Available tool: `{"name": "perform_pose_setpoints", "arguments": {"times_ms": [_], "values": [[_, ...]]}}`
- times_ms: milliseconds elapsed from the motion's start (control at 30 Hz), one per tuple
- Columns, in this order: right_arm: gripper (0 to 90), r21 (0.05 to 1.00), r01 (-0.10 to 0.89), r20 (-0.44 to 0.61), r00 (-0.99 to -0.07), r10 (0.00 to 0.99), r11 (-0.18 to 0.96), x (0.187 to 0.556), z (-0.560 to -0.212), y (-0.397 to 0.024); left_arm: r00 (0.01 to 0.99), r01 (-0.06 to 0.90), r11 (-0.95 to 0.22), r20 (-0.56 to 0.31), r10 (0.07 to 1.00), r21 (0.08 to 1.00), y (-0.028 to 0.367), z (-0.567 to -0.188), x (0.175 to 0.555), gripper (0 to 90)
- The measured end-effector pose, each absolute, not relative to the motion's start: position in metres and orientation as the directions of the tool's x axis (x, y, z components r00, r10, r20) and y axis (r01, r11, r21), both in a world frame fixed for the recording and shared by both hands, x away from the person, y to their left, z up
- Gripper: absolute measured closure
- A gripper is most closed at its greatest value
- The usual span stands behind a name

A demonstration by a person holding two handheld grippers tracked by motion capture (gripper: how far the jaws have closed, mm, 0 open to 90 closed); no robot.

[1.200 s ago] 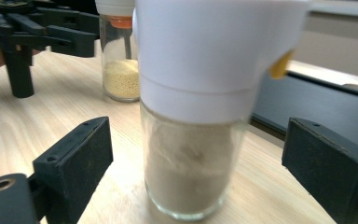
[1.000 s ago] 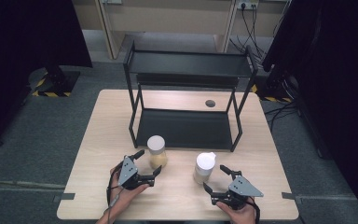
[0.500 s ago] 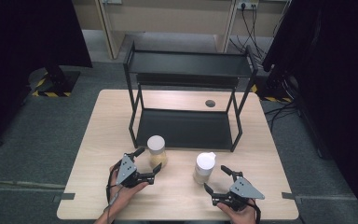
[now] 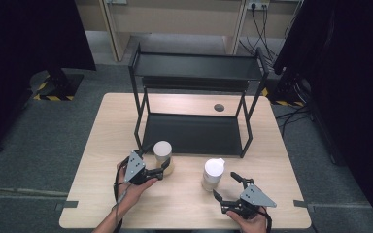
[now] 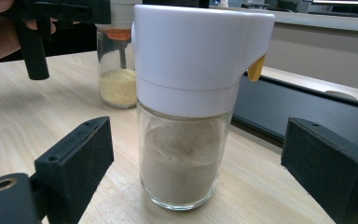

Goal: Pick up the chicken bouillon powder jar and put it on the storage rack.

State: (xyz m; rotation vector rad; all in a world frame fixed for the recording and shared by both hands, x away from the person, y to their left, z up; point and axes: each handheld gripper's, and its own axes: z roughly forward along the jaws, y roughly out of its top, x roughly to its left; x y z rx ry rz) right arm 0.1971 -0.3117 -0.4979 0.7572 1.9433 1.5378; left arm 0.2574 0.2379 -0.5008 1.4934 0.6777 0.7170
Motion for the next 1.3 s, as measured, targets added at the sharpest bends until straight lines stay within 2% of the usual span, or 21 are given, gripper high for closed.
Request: {"name": "perform_pose_setpoints", "arguments": {"times_ms": [567,900,1300], "values": [[9.3,0.978,0.094,-0.068,-0.694,0.716,0.184,0.197,-0.499,-0.313,0.620,0.011,-0.072,0.050,0.783,0.997,0.227,-0.492,0.265,31.7],[9.5,0.980,0.093,-0.063,-0.694,0.717,0.177,0.197,-0.500,-0.313,0.625,0.039,-0.079,0.037,0.779,0.996,0.226,-0.485,0.265,32.5],[9.5,0.981,0.091,-0.062,-0.693,0.718,0.173,0.196,-0.500,-0.314,0.632,0.009,-0.055,0.037,0.774,0.998,0.226,-0.468,0.263,32.7]]}}
